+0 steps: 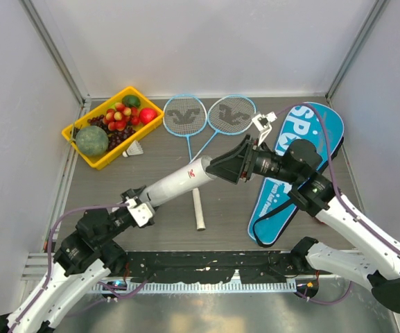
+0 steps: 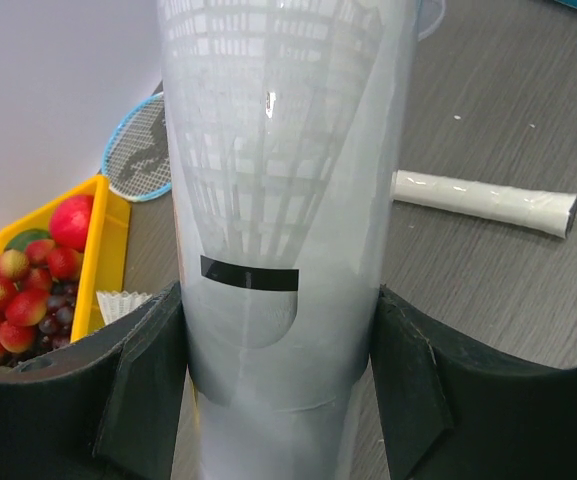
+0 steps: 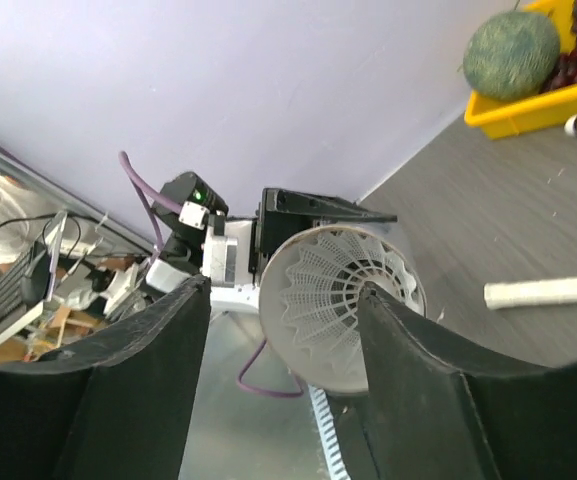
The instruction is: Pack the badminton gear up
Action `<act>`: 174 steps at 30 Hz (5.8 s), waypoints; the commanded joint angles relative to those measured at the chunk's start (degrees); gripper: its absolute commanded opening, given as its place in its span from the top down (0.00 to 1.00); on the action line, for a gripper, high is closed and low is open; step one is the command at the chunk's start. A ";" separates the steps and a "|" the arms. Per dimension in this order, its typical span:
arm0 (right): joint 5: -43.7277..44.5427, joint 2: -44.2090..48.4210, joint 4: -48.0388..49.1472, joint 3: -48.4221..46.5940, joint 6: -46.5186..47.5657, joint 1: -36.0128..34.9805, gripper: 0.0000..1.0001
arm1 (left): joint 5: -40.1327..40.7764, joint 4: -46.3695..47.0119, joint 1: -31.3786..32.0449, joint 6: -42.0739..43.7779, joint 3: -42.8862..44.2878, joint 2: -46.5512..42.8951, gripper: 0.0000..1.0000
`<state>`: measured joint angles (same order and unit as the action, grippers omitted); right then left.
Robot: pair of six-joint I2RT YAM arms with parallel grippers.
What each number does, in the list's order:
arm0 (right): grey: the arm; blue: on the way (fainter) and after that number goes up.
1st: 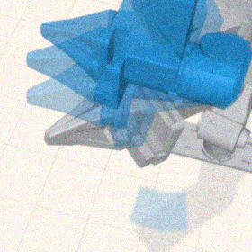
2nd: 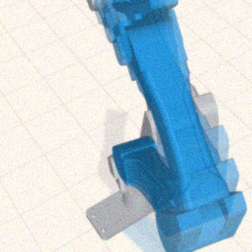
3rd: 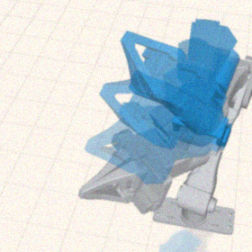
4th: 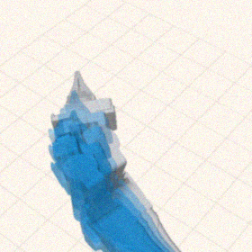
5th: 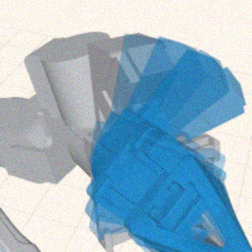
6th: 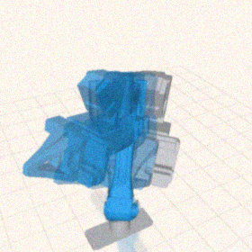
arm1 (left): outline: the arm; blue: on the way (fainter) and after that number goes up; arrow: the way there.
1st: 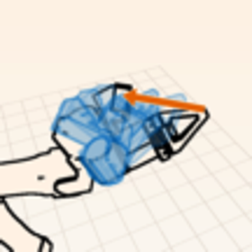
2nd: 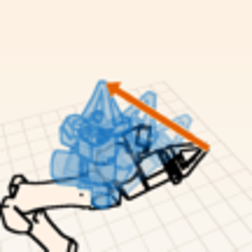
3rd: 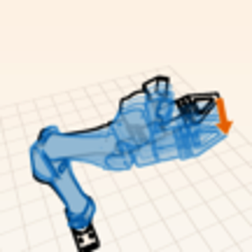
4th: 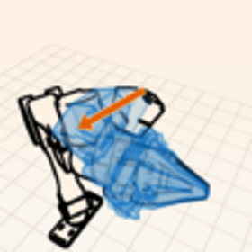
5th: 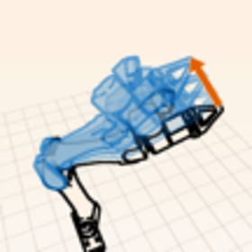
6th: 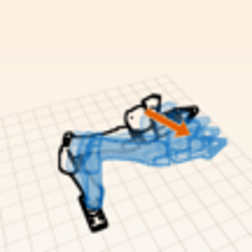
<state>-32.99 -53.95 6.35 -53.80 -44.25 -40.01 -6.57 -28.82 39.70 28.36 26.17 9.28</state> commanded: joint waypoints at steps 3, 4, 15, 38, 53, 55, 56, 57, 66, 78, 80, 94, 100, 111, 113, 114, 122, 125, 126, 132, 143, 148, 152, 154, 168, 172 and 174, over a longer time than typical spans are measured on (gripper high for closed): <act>11.36 5.26 -3.01 -6.14 6.71 -0.33 0.24 | 11.99 8.87 0.29 -2.52 1.42 -2.07 0.88; 14.33 5.35 -3.10 -6.31 8.55 -0.33 0.23 | 14.28 8.78 0.20 -2.87 1.86 -1.90 0.87; 29.75 -14.49 3.22 -10.18 13.32 -0.33 0.21 | 41.10 8.95 0.20 -6.04 12.93 -2.07 0.87; 14.98 -91.32 16.84 -64.14 -3.11 -5.96 0.28 | 23.71 -2.47 0.20 -17.90 17.07 -14.46 0.90; 15.85 -102.76 23.45 -72.41 -7.96 -7.63 0.42 | 23.88 -4.05 0.20 -17.02 17.60 -15.08 0.90; 15.68 -103.02 23.36 -72.32 -8.39 -7.63 0.50 | 23.97 -4.05 0.20 -16.93 17.60 -15.08 0.90; 15.59 -103.19 23.44 -72.32 -8.57 -7.71 0.52 | 23.97 -4.14 0.29 -16.85 17.60 -14.99 0.90; 15.33 -103.11 23.53 -72.06 -9.09 -7.72 0.56 | 23.97 -4.23 0.20 -16.76 17.51 -14.99 0.90; 13.48 -98.81 28.70 -63.30 -11.65 -7.80 0.95 | 24.15 -5.37 0.20 -15.79 17.16 -15.34 0.89; 7.07 -64.39 47.00 -29.03 -11.57 -1.48 0.95 | 14.67 -4.76 0.29 -12.89 12.06 -14.03 0.87; 6.19 -57.63 47.44 -23.58 -10.25 -0.07 0.95 | 11.94 -4.76 0.20 -12.80 10.66 -13.67 0.86; 10.39 -10.95 10.81 -8.60 14.88 7.40 0.95 | 3.32 -4.14 0.20 -6.92 5.47 -5.95 0.87; 9.71 -1.07 -10.17 -11.06 22.09 7.40 0.95 | 3.67 -4.05 0.20 -3.40 4.85 -2.34 0.87; 4.87 7.02 -18.75 -9.66 22.28 7.40 0.95 | 1.39 -0.45 0.20 -4.63 3.97 0.74 0.88; 3.91 7.11 -17.08 -8.78 21.40 7.40 0.95 | 1.03 -0.45 0.29 -4.63 3.97 1.18 0.88; 3.47 7.02 -16.29 -8.17 20.70 7.40 0.95 | 0.94 -0.45 0.20 -4.72 4.06 1.27 0.88; 0.91 3.95 -9.43 -6.05 15.95 5.56 0.95 | -0.02 -0.01 0.29 -4.54 3.71 1.36 0.89; 1.00 2.72 -7.33 -5.88 14.90 3.63 0.94 | -0.29 0.34 0.20 -4.45 3.53 1.97 0.89; 1.00 1.84 -6.79 -5.96 14.89 2.49 0.95 | -0.46 0.34 0.20 -4.37 3.62 2.06 0.89; 2.32 -1.50 -6.61 -7.55 14.98 -1.21 0.95 | -0.55 0.60 0.20 -4.19 3.80 2.67 0.90; 1.89 -6.34 -1.78 -6.32 12.70 -4.81 0.95 | -1.52 1.75 0.20 -4.28 3.62 2.50 0.91; 0.56 -6.43 1.91 -4.12 9.36 -4.99 0.95 | -1.69 2.01 0.20 -4.54 3.53 2.24 0.91; 1.70 -5.73 1.91 -2.89 7.61 -4.99 0.87 | -1.61 2.28 0.20 -4.63 3.62 1.88 0.91; 2.58 -5.20 2.35 -2.36 5.77 -4.99 0.76 | -1.69 2.71 0.20 -4.72 3.45 1.45 0.91; 32.58 7.80 -20.14 -6.49 13.48 -3.59 0.41 | 1.47 3.86 0.20 -5.95 0.90 -1.81 0.91; 50.69 8.95 -27.34 -4.92 16.39 -2.54 0.41 | 1.21 3.94 0.20 -6.38 0.72 -2.16 0.91; 56.42 8.43 -29.02 -2.90 15.86 -1.40 0.40 | 0.42 3.86 0.20 -6.74 0.89 -2.33 0.91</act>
<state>3.25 -44.95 -15.79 -58.24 -31.11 -43.09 -5.61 -30.41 39.77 22.83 26.50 7.99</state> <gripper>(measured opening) 0.594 0.668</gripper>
